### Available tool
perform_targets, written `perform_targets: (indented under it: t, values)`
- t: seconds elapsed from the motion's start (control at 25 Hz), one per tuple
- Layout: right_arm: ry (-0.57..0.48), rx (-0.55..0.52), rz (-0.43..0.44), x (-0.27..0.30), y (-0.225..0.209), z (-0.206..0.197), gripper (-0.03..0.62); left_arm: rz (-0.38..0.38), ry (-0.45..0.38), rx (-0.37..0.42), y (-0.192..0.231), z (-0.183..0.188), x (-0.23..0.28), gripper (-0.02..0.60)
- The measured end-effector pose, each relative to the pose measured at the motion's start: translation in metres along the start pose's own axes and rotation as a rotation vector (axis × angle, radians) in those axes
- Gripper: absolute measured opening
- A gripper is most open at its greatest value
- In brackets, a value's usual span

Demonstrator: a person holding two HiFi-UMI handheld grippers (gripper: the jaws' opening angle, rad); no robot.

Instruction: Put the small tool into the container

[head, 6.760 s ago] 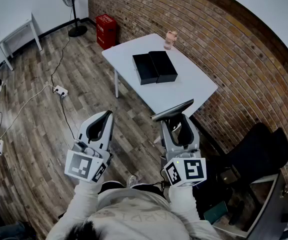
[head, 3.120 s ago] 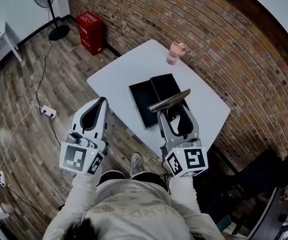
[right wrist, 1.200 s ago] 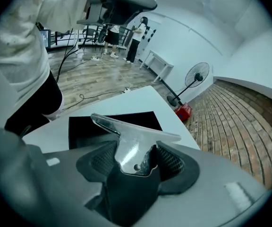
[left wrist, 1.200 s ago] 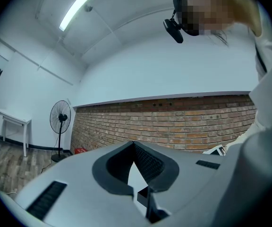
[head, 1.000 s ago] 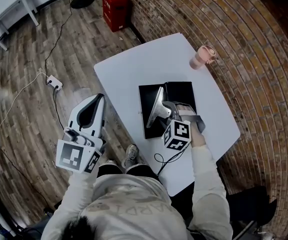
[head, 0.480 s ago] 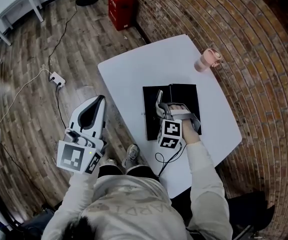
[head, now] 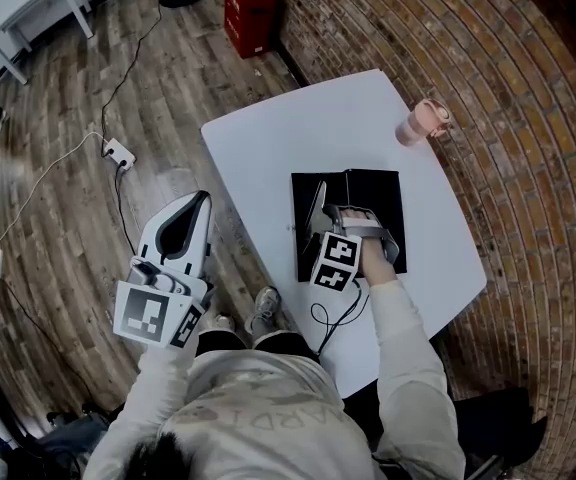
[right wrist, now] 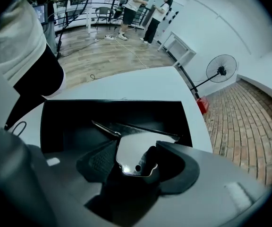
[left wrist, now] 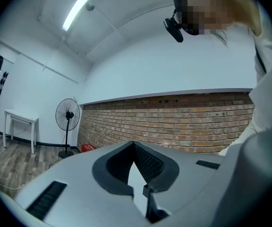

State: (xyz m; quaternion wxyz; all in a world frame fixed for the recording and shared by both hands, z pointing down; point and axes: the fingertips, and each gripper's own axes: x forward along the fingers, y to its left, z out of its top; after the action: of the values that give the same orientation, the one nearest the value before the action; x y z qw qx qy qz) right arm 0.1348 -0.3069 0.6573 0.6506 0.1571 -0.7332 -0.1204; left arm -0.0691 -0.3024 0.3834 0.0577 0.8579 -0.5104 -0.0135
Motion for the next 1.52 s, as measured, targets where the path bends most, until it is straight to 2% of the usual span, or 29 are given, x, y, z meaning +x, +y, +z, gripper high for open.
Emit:
perform_targets:
  t: [0.24, 0.4, 0.56, 0.64, 0.72, 0.92, 0.96, 1.08, 1.2, 1.52]
  values:
    - [0.027, 0.059, -0.002, 0.007, 0.000, -0.005, 0.276, 0.006, 0.006, 0.004, 0.002, 0.000, -0.001, 0.006]
    - [0.007, 0.098, -0.036, 0.006, -0.006, -0.001, 0.275, 0.010, 0.004, 0.006, 0.005, 0.001, -0.004, 0.006]
    - [-0.022, 0.162, -0.022, -0.001, -0.006, 0.000, 0.275, 0.007, 0.001, 0.008, 0.004, 0.003, -0.007, 0.006]
    - [-0.058, 0.227, -0.018, -0.009, -0.007, 0.003, 0.266, 0.006, -0.001, 0.009, 0.004, 0.005, -0.009, 0.006]
    - [-0.116, 0.314, -0.026, -0.021, -0.010, 0.007, 0.228, 0.002, -0.005, 0.011, 0.004, 0.007, -0.012, 0.006]
    - [-0.274, 0.545, -0.129, -0.059, -0.023, 0.008, 0.030, -0.014, -0.015, 0.015, -0.002, 0.011, -0.016, 0.006]
    - [-0.301, 0.588, -0.143, -0.066, -0.024, 0.007, 0.011, -0.019, -0.017, 0.016, -0.003, 0.012, -0.017, 0.006]
    - [-0.381, 0.707, -0.175, -0.083, -0.021, 0.006, 0.009, -0.036, -0.024, 0.021, -0.010, 0.015, -0.020, 0.006]
    - [-0.454, 0.814, -0.245, -0.102, -0.019, 0.004, 0.009, -0.052, -0.029, 0.028, -0.017, 0.017, -0.025, 0.006]
    - [-0.561, 1.031, -0.393, -0.141, -0.007, -0.008, 0.009, -0.105, -0.033, 0.050, -0.033, 0.022, -0.039, 0.006]
